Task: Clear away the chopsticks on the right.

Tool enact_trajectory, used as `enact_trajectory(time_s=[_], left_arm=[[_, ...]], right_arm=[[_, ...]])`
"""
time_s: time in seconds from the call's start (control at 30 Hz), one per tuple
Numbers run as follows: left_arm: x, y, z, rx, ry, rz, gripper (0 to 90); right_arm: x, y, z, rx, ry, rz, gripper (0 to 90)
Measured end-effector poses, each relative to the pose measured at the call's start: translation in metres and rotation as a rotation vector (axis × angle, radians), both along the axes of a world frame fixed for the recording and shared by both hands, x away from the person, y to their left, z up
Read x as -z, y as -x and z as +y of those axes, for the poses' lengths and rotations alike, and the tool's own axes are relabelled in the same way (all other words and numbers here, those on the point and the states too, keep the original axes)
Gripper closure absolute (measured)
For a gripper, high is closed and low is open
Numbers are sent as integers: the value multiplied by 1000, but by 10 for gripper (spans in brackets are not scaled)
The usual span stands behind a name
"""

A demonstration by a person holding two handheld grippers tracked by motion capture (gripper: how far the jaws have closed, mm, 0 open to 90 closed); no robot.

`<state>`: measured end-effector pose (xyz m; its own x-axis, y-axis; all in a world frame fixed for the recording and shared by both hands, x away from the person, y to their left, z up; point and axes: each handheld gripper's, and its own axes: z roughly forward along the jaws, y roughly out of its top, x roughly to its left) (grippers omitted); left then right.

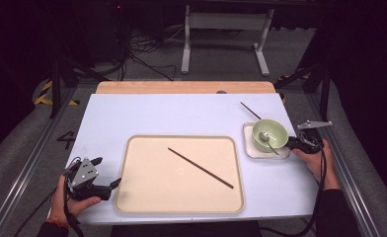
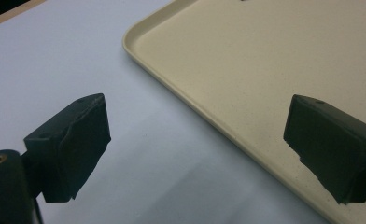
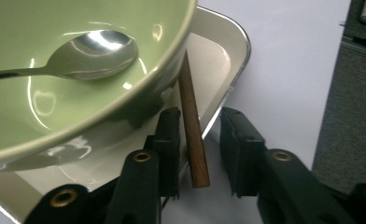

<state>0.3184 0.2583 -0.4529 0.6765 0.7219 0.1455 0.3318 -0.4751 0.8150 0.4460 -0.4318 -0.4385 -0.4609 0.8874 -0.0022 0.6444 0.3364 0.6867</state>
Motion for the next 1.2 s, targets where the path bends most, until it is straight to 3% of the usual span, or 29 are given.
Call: enact_trajectory(time_s=[0.17, 0.27, 0.37, 0.5, 0.73, 0.97, 1.03, 1.2], left_arm=[[0, 1, 0, 0, 1, 2, 80], [0, 1, -1, 1, -1, 3, 81], [0, 1, -1, 2, -4, 0, 81], [0, 1, -2, 7, -7, 6, 81], [-1, 1, -2, 8, -2, 3, 83], [0, 1, -1, 9, -8, 7, 82], [0, 0, -1, 6, -7, 6, 83], [0, 0, -2, 5, -15, 6, 83]], right_arm=[[0, 3, -3, 3, -27, 5, 710], [-2, 5, -5, 6, -60, -14, 707], [-3, 6, -5, 1, -49, -11, 757], [-6, 9, -6, -1, -63, -41, 836], [-9, 12, -7, 7, -57, -51, 847], [-17, 21, -21, 81, -96, -112, 849], [-24, 26, -25, 101, -110, -152, 849], [-43, 40, -21, 93, -131, -217, 849]])
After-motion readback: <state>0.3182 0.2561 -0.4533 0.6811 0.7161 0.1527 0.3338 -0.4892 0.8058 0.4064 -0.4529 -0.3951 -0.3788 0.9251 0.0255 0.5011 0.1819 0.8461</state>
